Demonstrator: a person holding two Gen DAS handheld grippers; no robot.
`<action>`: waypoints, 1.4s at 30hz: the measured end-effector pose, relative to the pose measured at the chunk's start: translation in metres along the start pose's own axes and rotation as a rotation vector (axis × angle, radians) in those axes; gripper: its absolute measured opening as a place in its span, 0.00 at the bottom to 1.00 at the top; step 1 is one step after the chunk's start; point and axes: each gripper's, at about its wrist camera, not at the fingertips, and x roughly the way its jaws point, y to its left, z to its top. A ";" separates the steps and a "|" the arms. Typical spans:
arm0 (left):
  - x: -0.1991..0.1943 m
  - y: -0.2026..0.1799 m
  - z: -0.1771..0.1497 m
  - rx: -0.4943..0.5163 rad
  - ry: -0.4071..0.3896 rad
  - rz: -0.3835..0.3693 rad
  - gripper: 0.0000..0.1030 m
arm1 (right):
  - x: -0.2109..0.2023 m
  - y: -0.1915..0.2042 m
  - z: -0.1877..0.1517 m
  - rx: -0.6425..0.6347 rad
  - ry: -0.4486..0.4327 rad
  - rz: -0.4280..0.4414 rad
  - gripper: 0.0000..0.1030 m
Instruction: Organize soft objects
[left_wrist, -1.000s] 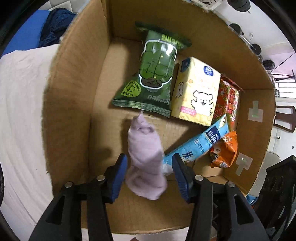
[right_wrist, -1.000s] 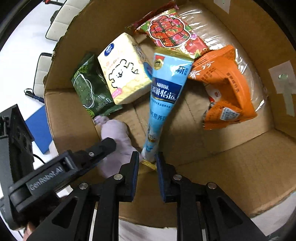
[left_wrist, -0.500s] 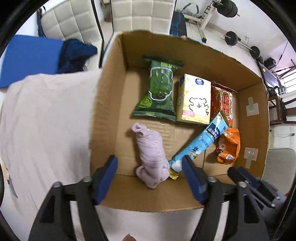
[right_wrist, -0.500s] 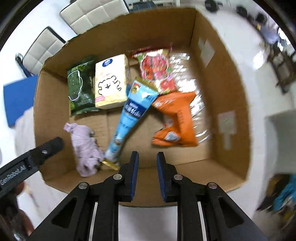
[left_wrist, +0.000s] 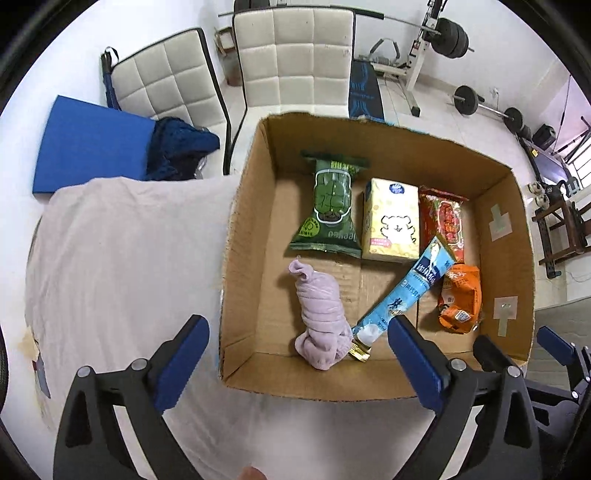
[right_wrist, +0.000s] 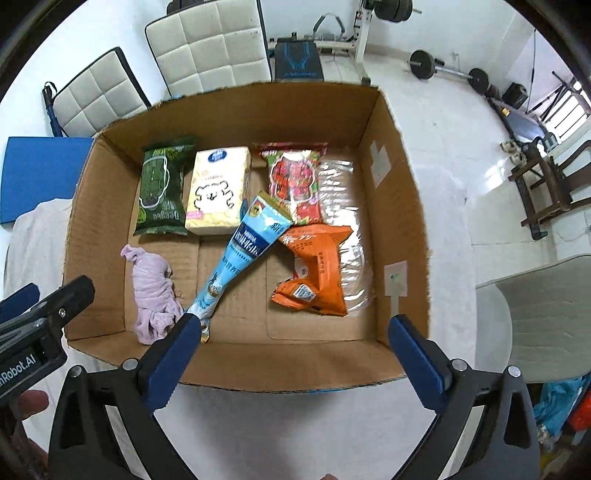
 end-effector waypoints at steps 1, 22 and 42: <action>-0.006 0.000 -0.001 0.001 -0.011 0.001 0.96 | -0.003 0.000 -0.001 -0.002 -0.006 -0.004 1.00; -0.190 0.001 -0.095 -0.018 -0.253 -0.006 0.97 | -0.191 -0.043 -0.086 0.015 -0.247 0.085 1.00; -0.307 0.003 -0.185 -0.006 -0.340 -0.045 0.97 | -0.358 -0.055 -0.220 -0.062 -0.362 0.133 1.00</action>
